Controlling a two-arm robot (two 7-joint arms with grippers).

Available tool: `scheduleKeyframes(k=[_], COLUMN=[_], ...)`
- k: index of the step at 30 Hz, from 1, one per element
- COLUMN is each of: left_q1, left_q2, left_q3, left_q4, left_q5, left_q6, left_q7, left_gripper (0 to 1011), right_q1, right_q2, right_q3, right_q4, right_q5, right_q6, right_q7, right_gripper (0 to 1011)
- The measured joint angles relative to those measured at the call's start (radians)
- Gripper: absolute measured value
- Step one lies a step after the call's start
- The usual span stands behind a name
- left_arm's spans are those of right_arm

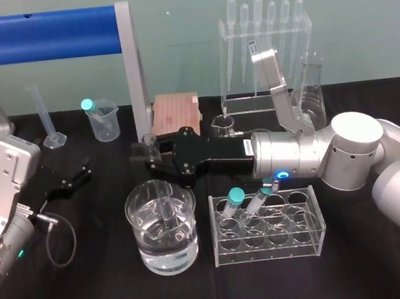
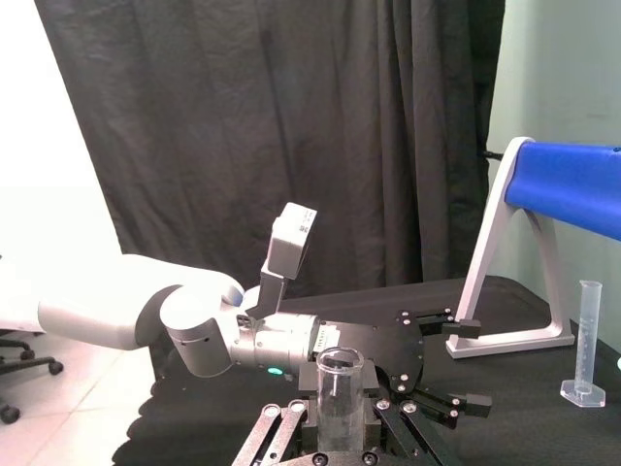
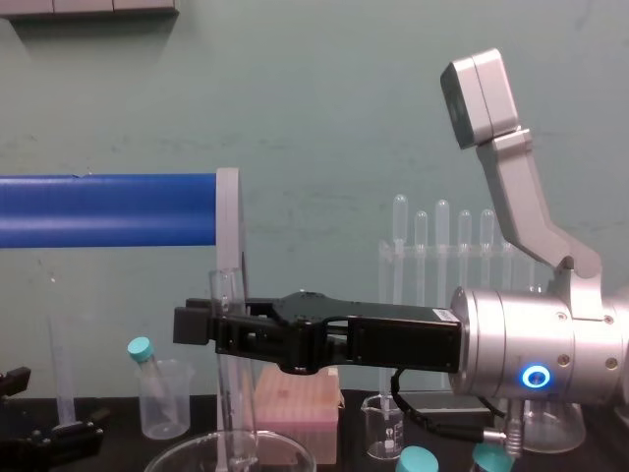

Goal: Hold the test tube with one hand and immerse one end into the beaker, then return it to the test tube rack.

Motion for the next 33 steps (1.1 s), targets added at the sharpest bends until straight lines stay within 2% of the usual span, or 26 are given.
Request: scheduleKeyframes(k=[33], left_q1=[0.000], left_q2=[0.000], left_q3=[0.000], left_q4=[0.000], left_q5=[0.000], left_q6=[0.000], left_q7=[0.000], left_gripper=[1000], right_q1=[0.000], right_q2=[0.000], right_q3=[0.000], right_q4=[0.000], right_q5=[0.000], right_q6=[0.000], right_q7=[0.000], right_gripper=[242])
